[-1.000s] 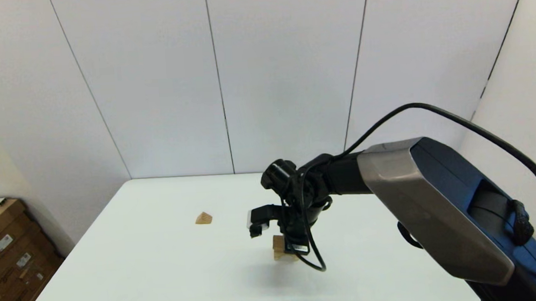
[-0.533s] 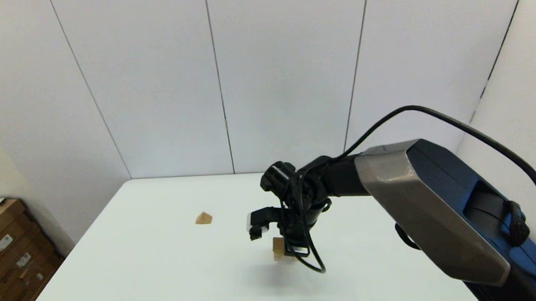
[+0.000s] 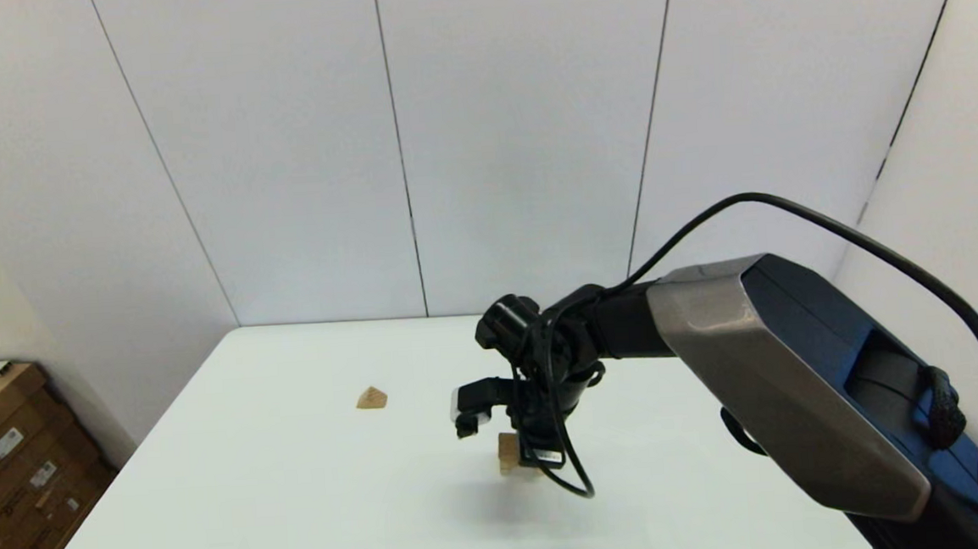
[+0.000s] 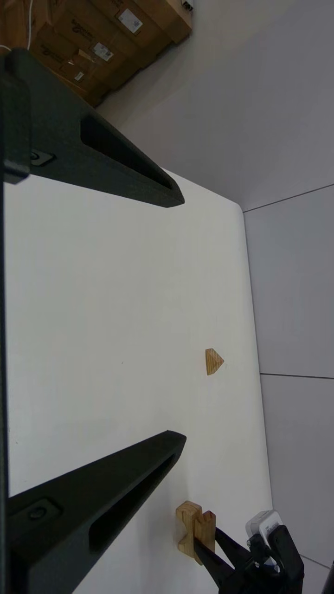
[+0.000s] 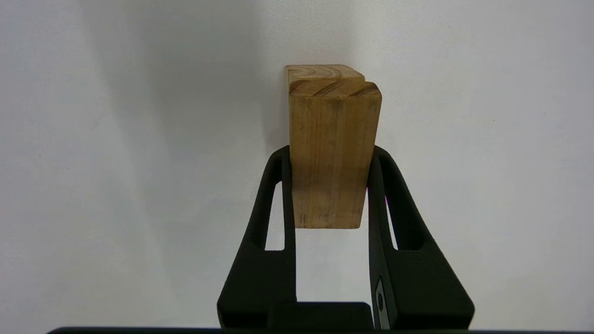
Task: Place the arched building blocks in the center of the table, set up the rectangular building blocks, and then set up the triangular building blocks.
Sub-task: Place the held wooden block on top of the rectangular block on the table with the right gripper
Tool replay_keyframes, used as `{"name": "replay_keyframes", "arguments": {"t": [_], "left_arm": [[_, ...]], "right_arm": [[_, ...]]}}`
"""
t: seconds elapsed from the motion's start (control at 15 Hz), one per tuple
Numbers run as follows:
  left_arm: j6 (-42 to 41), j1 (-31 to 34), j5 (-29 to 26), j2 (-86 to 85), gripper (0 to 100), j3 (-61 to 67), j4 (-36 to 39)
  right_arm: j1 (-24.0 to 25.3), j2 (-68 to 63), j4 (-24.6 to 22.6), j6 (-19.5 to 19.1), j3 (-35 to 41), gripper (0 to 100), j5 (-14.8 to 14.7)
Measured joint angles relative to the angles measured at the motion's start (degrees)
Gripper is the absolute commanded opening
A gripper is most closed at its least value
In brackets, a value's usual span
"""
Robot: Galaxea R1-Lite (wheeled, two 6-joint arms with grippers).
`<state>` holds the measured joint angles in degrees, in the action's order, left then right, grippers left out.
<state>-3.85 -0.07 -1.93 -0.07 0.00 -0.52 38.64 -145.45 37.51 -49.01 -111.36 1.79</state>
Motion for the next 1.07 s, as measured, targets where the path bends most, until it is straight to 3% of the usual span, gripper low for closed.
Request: {"name": "replay_keyframes", "arguments": {"t": [1.07], "left_arm": [[0.0, 0.0, 0.0, 0.0, 100, 0.0, 0.0]], "right_arm": [[-0.4, -0.1, 0.4, -0.1, 0.0, 0, 0.0]]}}
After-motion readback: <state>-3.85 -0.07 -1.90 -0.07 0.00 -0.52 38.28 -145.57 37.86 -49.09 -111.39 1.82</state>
